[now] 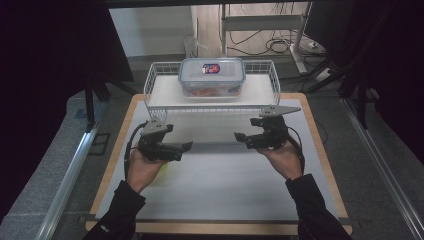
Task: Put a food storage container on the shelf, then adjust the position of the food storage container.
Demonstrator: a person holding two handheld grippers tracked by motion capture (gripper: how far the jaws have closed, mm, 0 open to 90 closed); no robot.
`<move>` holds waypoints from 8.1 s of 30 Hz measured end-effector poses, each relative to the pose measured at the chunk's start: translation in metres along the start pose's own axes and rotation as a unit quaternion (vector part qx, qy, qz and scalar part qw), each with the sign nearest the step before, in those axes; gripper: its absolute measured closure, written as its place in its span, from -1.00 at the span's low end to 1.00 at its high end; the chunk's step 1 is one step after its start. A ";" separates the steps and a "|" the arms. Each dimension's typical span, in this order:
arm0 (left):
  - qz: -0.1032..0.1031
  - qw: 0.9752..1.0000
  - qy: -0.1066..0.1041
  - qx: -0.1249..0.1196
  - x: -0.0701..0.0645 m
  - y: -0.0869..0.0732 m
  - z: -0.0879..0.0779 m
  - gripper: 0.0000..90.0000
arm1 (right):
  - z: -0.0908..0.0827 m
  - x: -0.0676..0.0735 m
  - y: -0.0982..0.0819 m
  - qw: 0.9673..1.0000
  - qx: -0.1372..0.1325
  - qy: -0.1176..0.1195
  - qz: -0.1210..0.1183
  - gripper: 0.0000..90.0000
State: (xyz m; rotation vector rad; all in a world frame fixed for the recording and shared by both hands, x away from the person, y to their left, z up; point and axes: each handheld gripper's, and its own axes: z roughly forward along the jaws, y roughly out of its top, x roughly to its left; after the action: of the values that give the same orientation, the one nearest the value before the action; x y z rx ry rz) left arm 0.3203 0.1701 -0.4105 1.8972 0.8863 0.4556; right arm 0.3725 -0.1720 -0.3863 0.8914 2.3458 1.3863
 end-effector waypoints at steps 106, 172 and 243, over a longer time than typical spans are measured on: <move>-0.159 0.974 0.122 0.107 0.095 -0.134 -0.016 0.99 | -0.011 0.032 -0.144 0.996 0.086 -0.025 -0.010 -0.89; -0.124 0.980 0.070 0.142 0.082 -0.110 0.019 0.91 | -0.007 0.032 -0.147 0.994 0.107 -0.029 -0.016 -0.88; -0.043 0.989 0.001 0.144 -0.014 -0.066 0.061 0.88 | -0.008 0.030 -0.148 0.993 0.111 -0.032 -0.012 -0.88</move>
State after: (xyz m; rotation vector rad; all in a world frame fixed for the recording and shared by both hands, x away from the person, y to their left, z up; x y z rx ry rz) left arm 0.3251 0.1409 -0.4967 2.1079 1.0785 0.2889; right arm 0.2909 -0.2105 -0.5076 0.9473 2.4873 1.0860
